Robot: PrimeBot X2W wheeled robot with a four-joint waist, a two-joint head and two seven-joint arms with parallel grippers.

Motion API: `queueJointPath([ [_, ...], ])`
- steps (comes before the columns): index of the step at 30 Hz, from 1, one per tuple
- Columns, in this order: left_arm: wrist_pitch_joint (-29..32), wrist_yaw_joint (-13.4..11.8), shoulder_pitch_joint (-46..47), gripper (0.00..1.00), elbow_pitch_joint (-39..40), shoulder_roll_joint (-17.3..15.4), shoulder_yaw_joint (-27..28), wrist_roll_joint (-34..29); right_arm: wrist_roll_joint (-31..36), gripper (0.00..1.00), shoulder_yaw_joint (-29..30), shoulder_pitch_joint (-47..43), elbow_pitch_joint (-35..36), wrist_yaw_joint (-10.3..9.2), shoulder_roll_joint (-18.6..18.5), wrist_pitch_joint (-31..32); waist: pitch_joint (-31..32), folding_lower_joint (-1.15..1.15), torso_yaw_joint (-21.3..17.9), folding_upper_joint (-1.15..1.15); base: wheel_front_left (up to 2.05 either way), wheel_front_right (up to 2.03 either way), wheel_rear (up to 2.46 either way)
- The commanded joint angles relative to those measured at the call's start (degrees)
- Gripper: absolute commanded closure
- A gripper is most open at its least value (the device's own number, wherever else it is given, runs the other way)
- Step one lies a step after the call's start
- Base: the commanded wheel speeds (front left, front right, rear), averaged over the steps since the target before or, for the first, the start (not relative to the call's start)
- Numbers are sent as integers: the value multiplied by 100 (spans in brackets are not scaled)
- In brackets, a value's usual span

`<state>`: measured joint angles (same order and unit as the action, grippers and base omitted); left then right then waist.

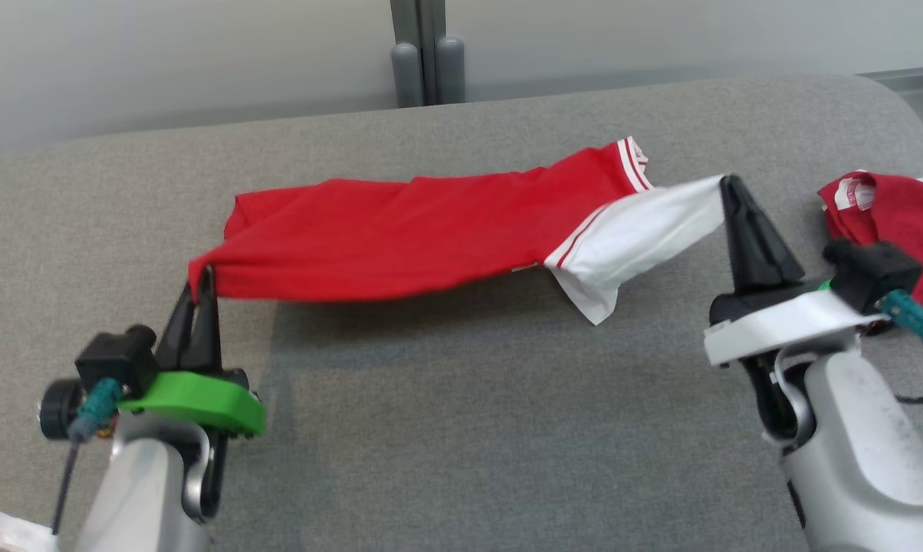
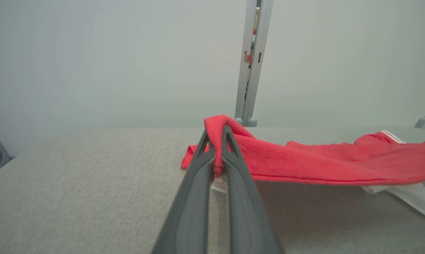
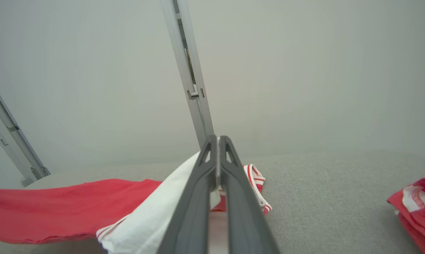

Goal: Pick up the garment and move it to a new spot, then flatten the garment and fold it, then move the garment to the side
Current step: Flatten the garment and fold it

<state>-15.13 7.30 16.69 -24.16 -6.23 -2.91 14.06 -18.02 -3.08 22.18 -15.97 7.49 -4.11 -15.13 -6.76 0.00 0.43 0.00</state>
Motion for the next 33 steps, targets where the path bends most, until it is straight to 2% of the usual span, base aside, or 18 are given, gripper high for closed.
queueJointPath([
  [1, 1, 21, 268, 100, 173, -222, -80, 109, -77, 100, 46, 167, 194, -1, -134, 0, 240, 0, -36, 0, 0, 0, 0],
  [6, 55, 22, 1082, 100, 725, -848, -361, 483, -192, 100, 43, 872, 789, -1, -648, 0, 402, 0, -49, 0, 0, 0, 0],
  [11, 583, 20, 1926, 100, 1283, -1359, -460, 682, -143, 100, -83, 1822, 1074, -1, -1256, 157, 362, 0, -50, 0, 0, 0, 0],
  [17, 1242, 20, 2956, 100, 1402, -1659, -522, 864, 21, 100, -224, 3213, 970, -4, -1726, 635, -66, 0, -56, 0, 0, 0, 0],
  [21, 1458, 19, 3473, 100, 1267, -1653, -518, 1037, 230, 100, -329, 4090, 431, -4, -1745, 814, -536, 0, -97, 0, 0, 0, 0],
  [26, 1427, 19, 4095, 100, 777, -1646, -536, 1149, 679, 100, -276, 5127, -331, -5, -1682, 707, -1204, 0, -128, 0, 0, 0, 0],
  [33, 795, -85, 5328, 100, -300, -1571, -496, 920, 1492, 100, 19, 6404, -1183, -7, -1504, 305, -1830, 0, -212, 0, 0, 0, 0],
])
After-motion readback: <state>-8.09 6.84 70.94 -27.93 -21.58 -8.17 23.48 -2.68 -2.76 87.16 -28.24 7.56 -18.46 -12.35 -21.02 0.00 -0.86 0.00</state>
